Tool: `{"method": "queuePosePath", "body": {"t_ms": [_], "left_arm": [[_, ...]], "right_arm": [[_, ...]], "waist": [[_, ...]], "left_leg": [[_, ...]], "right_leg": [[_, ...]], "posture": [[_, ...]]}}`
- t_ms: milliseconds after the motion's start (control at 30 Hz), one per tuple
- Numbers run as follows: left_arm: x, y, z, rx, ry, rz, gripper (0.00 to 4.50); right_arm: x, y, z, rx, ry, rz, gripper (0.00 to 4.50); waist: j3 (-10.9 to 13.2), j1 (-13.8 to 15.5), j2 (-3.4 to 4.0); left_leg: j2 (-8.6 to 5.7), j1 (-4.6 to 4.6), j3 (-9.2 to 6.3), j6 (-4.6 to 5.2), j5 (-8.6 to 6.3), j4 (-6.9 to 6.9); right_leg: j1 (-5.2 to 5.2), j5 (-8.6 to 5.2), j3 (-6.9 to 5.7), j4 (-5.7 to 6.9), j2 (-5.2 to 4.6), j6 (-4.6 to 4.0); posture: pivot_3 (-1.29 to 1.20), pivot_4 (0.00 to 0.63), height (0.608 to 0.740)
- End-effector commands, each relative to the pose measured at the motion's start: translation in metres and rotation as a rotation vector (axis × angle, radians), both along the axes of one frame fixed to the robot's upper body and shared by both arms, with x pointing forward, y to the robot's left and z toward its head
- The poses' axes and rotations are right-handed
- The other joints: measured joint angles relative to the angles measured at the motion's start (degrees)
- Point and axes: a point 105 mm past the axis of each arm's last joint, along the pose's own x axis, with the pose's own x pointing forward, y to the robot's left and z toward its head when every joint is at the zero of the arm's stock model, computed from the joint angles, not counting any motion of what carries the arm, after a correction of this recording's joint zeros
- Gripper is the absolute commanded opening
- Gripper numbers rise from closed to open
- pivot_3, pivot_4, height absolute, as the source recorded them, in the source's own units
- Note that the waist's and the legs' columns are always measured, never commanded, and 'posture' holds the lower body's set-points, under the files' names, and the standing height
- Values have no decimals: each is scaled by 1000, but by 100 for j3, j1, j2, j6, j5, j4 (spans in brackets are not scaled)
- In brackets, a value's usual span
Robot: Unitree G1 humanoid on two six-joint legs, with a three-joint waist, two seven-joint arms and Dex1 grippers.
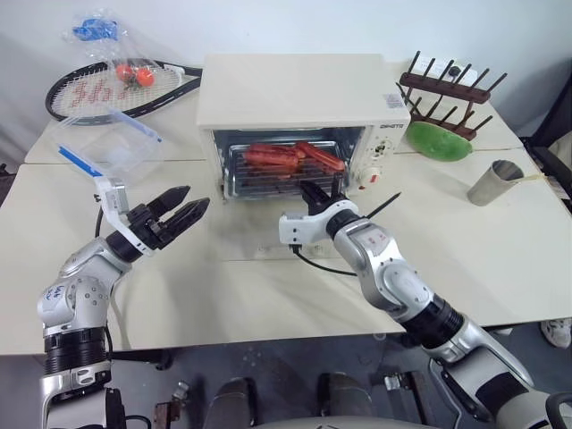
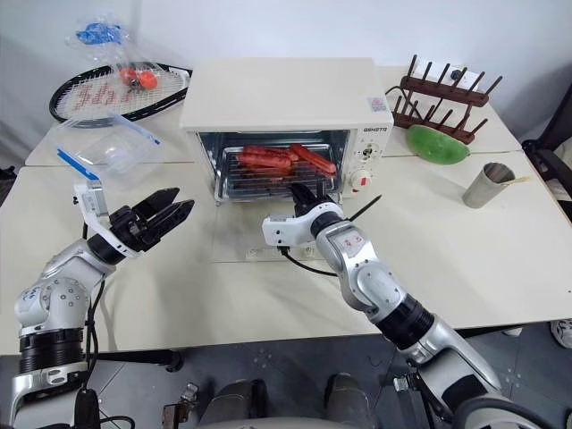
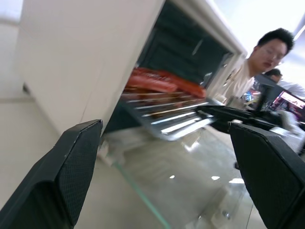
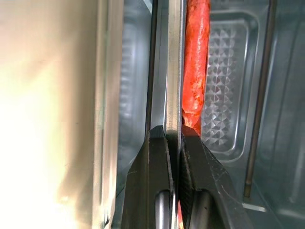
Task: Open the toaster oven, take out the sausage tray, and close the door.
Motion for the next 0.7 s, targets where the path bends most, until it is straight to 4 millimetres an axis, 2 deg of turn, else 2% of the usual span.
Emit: {"method": "queuePosePath", "body": {"t_ms": [33,433,700], "left_arm": [[-1,1,13,-3,-3,-3,4479],[2,-2,14,-78,84,-33,4479],[-2,-3,5,-89,168,-62,4479]], "right_arm": [[-23,10,31,13,-131,94,0],[-54,-5,26,1,-105,130,0],[-68,-8,21,3,-95,150,0]], "waist": [[0,-2,0],[0,22,-1],[-1,110,-2]], "left_leg": [[0,0,0,0,0,0],[0,1,2,0,0,3],[1,3,6,-1,0,16]], "right_leg": [[0,0,0,0,0,0],[1,0,1,-1,1,0],[5,0,5,0,0,0]], "posture": [[0,150,740],[0,150,740],[0,150,740]]}}
